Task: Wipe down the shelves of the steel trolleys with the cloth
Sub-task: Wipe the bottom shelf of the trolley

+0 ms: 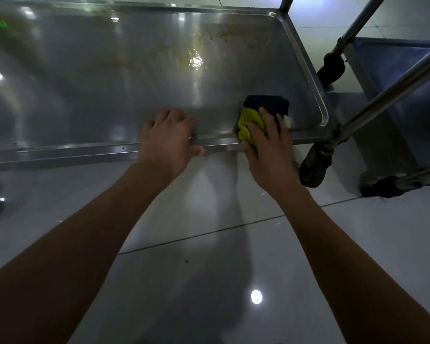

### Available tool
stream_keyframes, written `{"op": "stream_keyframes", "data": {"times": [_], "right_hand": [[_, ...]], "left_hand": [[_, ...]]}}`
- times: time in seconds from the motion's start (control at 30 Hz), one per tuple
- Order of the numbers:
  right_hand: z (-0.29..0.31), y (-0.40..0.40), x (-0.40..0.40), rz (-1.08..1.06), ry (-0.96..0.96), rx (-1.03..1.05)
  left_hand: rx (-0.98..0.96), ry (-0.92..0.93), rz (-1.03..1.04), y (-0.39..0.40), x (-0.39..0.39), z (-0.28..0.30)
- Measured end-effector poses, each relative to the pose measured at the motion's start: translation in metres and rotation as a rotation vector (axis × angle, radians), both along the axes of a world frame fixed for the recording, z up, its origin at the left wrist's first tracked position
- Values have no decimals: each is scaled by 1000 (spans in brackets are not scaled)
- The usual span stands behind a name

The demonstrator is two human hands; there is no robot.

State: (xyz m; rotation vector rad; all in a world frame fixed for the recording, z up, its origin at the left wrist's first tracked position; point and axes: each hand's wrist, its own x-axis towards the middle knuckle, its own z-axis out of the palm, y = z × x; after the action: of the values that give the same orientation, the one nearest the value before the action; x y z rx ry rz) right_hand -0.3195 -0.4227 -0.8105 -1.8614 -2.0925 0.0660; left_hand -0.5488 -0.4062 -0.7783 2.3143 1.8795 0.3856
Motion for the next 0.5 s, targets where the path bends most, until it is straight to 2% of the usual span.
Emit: {"op": "stream_keyframes", "data": {"times": [0.17, 0.33, 0.5], "right_hand": [[-5, -9, -63, 109, -2, 34], [-7, -12, -89, 143, -11, 33], [1, -16, -164, 298, -32, -8]], "left_hand": [[-20, 75, -26, -8, -12, 2], [-31, 122, 3, -33, -54, 11], [-53, 172, 71, -55, -104, 27]]}}
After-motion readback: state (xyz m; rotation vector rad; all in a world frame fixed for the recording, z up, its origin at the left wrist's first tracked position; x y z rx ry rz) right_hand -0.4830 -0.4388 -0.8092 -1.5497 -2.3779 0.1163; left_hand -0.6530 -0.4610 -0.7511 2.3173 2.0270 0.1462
